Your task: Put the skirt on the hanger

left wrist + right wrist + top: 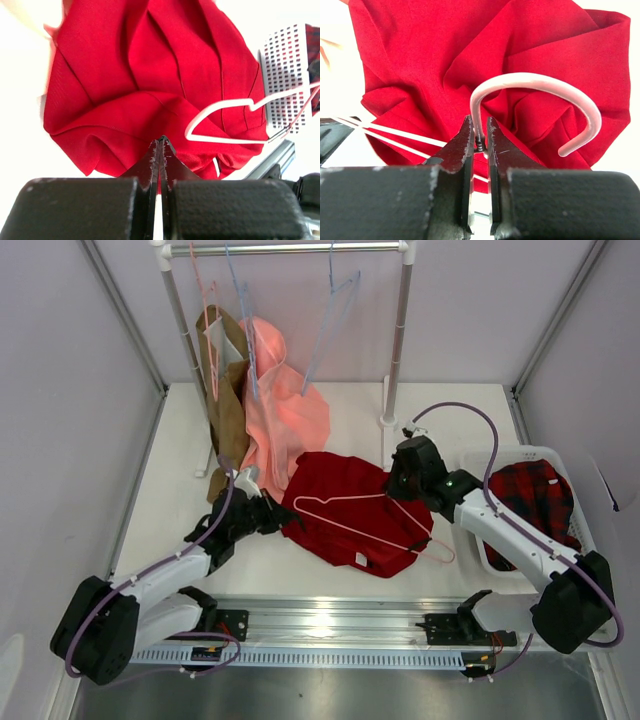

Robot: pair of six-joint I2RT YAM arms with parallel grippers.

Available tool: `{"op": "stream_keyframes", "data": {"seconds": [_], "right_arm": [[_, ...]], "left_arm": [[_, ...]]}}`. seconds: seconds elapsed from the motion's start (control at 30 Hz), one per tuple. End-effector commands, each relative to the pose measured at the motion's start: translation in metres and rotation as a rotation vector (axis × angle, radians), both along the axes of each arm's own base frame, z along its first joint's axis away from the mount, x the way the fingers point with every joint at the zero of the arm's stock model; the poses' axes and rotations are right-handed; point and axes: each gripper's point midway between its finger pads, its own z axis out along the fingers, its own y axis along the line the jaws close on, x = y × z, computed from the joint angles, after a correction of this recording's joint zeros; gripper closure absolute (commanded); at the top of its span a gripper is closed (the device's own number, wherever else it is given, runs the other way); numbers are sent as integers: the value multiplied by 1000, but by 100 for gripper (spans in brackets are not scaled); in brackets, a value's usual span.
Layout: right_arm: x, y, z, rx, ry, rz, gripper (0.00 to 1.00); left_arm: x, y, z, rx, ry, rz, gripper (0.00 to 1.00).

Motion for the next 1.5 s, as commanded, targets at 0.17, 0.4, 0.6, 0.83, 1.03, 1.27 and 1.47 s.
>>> {"op": "stream_keyframes", "data": {"seconds": [0.17,0.4,0.6,0.83,1.03,1.27,1.47], "right_arm": [[-10,-16,-5,-68,10,-32,100],[-12,-21,-8,-100,21,-27,100],[-12,-20,-7,-107,21,-7,100],[-11,-15,-10,-126,47,31,100],[-12,-10,-9,-113,51,55,100],[-14,2,-10,-72,70,127,100],[-16,6,-14,-47,100,169,100]], "left_arm": [[12,10,15,-13,-57,77,100],[12,10,17,-13,-64,77,100],[15,11,24,-14,-88,79,100],[15,8,32,-18,-118,55,100],[16,6,33,-13,-125,42,100],[17,7,34,-7,-130,48,100],[18,7,36,-3,-140,48,100]]}}
